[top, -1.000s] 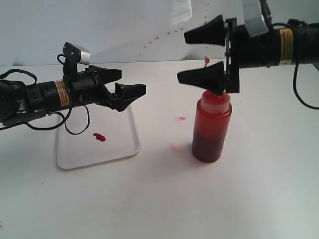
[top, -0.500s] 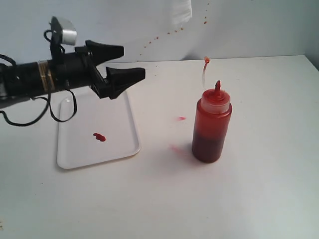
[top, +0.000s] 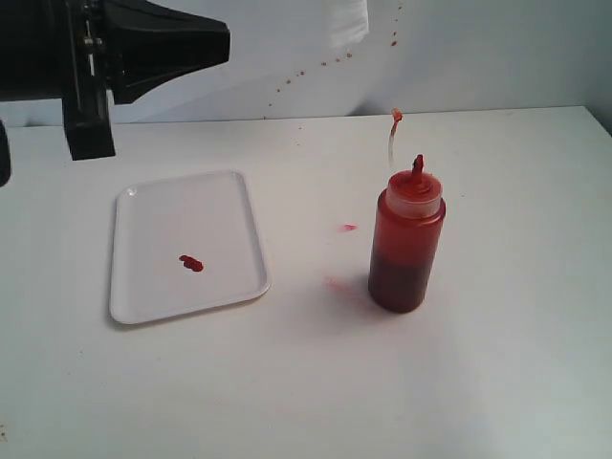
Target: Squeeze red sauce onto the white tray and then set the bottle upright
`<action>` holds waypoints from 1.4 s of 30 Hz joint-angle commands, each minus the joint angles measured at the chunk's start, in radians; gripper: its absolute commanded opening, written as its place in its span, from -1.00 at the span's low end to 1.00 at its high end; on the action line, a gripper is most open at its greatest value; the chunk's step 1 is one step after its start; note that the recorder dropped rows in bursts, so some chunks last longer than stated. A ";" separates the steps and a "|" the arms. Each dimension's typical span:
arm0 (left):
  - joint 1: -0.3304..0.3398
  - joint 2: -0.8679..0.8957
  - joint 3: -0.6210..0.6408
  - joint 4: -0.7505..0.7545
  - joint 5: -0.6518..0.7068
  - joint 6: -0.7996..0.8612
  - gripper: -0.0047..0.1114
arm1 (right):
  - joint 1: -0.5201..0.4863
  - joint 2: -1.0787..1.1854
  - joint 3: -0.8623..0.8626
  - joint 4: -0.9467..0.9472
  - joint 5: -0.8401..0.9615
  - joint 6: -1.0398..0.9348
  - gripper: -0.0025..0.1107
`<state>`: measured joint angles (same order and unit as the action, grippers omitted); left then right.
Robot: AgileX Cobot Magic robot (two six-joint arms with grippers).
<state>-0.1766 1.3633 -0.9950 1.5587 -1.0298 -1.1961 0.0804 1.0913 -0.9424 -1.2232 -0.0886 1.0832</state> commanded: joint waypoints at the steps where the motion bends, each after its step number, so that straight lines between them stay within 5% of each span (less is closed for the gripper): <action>1: -0.084 -0.151 0.081 -0.036 0.191 -0.029 -0.92 | -0.001 -0.089 0.082 0.023 0.027 0.007 -0.94; 5: -0.148 -0.282 0.164 -0.111 0.372 -0.047 -0.92 | 0.001 -0.130 0.114 0.124 0.020 0.031 -0.94; 9: -0.151 -0.392 0.213 -0.121 0.380 -0.195 -0.92 | 0.001 -0.141 0.120 0.162 0.020 0.031 -0.94; 22: -0.151 -0.830 0.387 -0.113 0.554 -0.294 -0.92 | 0.001 -0.141 0.120 0.162 0.020 0.031 -0.94; 36: -0.151 -1.083 0.508 0.186 0.592 -0.611 -0.92 | 0.001 -0.141 0.120 0.162 0.020 0.031 -0.94; 42: -0.043 -1.199 0.635 0.186 0.734 -0.751 -0.92 | 0.001 -0.141 0.120 0.162 0.020 0.031 -0.94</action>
<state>-0.2630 0.2106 -0.4088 1.7436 -0.3638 -1.8865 0.0804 0.9562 -0.8275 -1.0670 -0.0730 1.1102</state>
